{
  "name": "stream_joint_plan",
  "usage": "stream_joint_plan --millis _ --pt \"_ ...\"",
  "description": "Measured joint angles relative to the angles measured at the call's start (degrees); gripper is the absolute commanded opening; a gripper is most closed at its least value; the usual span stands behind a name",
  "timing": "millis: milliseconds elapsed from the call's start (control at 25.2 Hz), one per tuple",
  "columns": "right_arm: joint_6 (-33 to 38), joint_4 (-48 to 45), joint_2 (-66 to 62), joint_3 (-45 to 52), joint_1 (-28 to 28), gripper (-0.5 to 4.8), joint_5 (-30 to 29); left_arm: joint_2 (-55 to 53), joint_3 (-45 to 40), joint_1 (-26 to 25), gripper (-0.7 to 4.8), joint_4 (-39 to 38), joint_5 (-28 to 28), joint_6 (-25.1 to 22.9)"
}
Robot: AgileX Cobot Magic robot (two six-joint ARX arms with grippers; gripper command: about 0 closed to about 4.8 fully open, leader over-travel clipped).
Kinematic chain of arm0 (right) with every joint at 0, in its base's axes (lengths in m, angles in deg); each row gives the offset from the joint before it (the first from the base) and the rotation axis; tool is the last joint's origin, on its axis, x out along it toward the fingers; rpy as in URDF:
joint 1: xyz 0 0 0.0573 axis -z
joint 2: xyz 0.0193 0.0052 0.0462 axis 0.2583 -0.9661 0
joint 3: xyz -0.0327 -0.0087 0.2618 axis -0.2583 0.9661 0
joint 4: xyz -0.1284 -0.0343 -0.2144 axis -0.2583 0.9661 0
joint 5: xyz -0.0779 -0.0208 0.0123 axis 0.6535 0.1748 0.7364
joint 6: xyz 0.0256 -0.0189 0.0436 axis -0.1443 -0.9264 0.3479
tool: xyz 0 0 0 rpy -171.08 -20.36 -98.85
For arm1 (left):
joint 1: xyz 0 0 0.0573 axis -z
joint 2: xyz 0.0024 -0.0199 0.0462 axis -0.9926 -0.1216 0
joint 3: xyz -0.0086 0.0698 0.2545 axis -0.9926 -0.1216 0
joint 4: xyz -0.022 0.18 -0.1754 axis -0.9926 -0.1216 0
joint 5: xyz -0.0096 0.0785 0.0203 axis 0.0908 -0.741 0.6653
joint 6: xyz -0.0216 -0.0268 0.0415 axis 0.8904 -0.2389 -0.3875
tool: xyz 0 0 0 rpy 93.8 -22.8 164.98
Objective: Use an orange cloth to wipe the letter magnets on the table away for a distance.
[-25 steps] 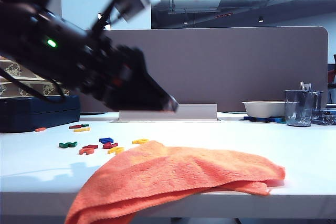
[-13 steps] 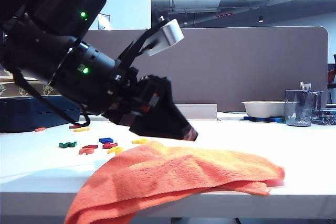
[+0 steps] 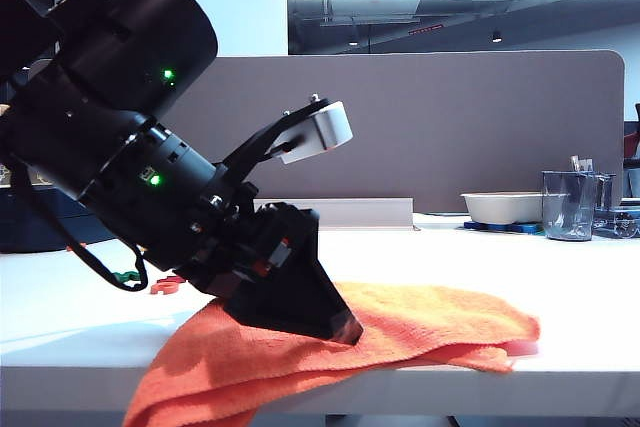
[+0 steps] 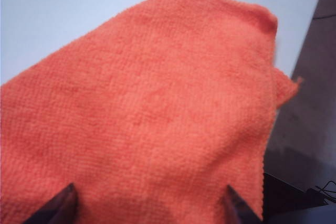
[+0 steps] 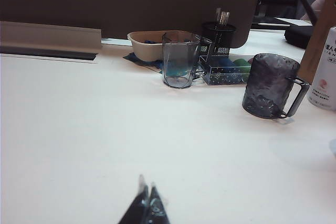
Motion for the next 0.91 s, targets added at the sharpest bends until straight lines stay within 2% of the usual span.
stream_joint_plan --millis 79,159,278,317,437,476,516,556,675,913 --pt "0.0 0.0 0.0 0.0 0.0 -0.05 0.0 -0.2 0.0 0.0 3.08 0.2 -0.1 0.0" --pt "0.0 0.0 0.0 0.0 0.0 -0.05 0.0 -0.2 0.0 0.0 2.23 0.2 -1.0 0.0" --pt "0.0 0.0 0.0 0.0 0.0 -0.05 0.0 -0.2 0.0 0.0 0.66 0.3 -4.2 0.0" --pt "0.0 0.0 0.0 0.0 0.0 -0.05 0.0 -0.2 0.1 0.0 0.5 0.5 -5.9 0.0" --pt "0.0 0.0 0.0 0.0 0.0 -0.05 0.0 -0.3 0.1 0.0 0.46 1.4 -9.3 0.0" --pt "0.0 0.0 0.0 0.0 0.0 -0.05 0.0 -0.3 0.0 -0.1 0.39 2.3 -11.1 0.0" --pt "0.0 0.0 0.0 0.0 0.0 -0.05 0.0 -0.4 0.0 -0.2 0.07 2.8 -12.1 0.0" --pt "0.0 0.0 0.0 0.0 0.0 -0.05 0.0 -0.5 0.1 -0.5 0.01 3.9 -14.7 0.0" --pt "0.0 0.0 0.0 0.0 0.0 -0.05 0.0 -0.5 0.7 -1.5 -0.05 4.2 -17.6 0.0" --pt "0.0 0.0 0.0 0.0 0.0 -0.05 0.0 -0.7 1.5 -8.3 -0.05 5.4 -18.7 0.0"
